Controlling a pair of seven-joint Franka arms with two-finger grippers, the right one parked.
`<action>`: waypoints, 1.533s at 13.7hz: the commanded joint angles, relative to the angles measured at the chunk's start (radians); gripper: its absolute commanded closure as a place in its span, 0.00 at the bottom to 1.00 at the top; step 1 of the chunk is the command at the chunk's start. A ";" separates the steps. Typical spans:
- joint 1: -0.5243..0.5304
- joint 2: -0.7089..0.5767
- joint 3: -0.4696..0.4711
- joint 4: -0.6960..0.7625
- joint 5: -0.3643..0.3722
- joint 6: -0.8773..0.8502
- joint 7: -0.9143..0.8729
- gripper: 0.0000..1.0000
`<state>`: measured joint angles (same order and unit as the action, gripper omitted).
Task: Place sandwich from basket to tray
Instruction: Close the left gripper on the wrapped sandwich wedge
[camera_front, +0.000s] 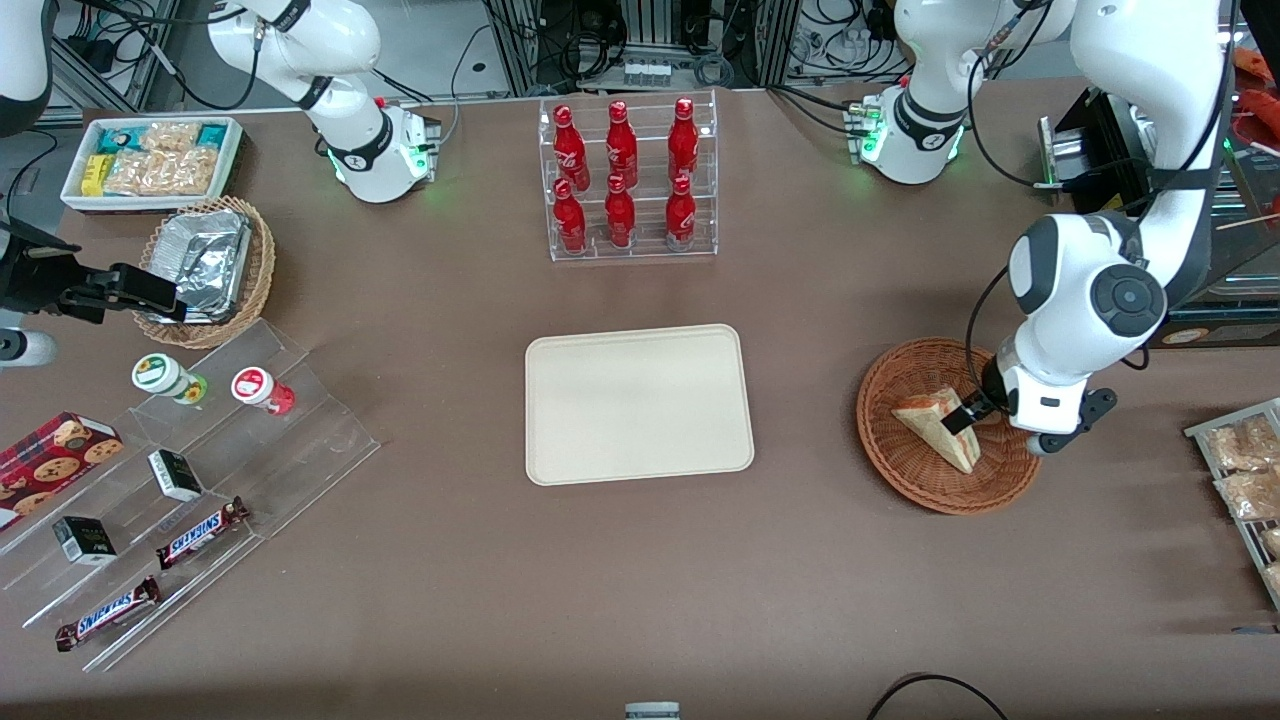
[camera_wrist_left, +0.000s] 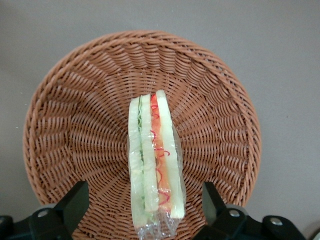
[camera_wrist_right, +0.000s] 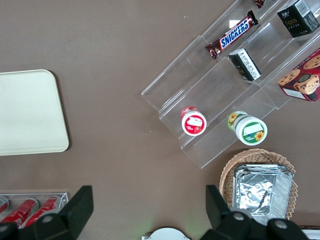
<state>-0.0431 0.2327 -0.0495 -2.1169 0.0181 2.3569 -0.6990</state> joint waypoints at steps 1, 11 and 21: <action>-0.006 0.002 -0.004 -0.047 0.002 0.067 -0.028 0.00; -0.009 0.068 -0.012 -0.068 -0.001 0.147 -0.051 0.00; -0.026 0.053 -0.013 0.032 0.005 0.020 -0.045 1.00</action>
<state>-0.0575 0.3092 -0.0638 -2.1452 0.0176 2.4686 -0.7300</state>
